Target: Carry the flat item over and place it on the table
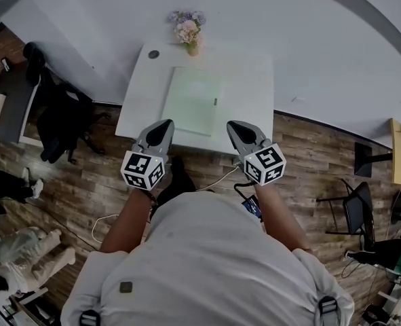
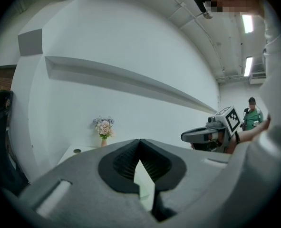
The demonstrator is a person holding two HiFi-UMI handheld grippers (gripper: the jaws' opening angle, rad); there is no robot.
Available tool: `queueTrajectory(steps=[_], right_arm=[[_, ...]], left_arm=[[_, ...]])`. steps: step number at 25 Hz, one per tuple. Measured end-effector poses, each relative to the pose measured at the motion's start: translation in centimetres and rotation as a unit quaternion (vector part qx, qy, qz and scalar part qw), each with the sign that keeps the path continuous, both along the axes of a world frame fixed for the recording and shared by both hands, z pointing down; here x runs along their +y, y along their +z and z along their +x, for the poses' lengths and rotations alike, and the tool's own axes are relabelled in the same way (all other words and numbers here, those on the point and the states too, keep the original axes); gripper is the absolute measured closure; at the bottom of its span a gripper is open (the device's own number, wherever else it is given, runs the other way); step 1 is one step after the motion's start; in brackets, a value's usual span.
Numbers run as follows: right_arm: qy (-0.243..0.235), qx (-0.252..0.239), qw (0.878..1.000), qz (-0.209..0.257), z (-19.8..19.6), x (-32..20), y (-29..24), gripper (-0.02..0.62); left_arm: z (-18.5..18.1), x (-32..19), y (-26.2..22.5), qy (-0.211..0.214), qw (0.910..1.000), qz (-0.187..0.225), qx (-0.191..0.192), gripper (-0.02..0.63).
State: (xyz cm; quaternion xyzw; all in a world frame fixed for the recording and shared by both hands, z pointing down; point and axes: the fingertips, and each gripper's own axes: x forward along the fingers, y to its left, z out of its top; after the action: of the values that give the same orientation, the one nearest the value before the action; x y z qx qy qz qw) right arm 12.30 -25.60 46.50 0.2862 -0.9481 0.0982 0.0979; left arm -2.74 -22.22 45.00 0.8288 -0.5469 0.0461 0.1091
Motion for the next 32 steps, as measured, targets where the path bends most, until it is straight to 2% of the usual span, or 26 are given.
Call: queueTrajectory(steps=[6,14,23,32], right_arm=[[-0.025,-0.008,1.000,0.001,-0.6,2.3,-0.7,0.586],[-0.029,-0.020,0.999,0.013,-1.9,5.6,-1.5,0.586],[0.010,-0.028,0.999,0.019,-4.8,9.9,-2.2,0.586],[0.064,-0.026,0.997,0.037,-7.3,17.3,-3.4,0.586]], left_arm=[[-0.1,3.1,-1.1,-0.011,0.9996,0.000,-0.027,0.606],[-1.2,6.0,-0.7,-0.001,0.9997,-0.001,-0.026,0.606],[-5.2,10.6,-1.5,0.017,0.9997,0.009,-0.017,0.606],[-9.1,17.4,-2.6,0.056,0.9982,0.021,-0.010,0.606]])
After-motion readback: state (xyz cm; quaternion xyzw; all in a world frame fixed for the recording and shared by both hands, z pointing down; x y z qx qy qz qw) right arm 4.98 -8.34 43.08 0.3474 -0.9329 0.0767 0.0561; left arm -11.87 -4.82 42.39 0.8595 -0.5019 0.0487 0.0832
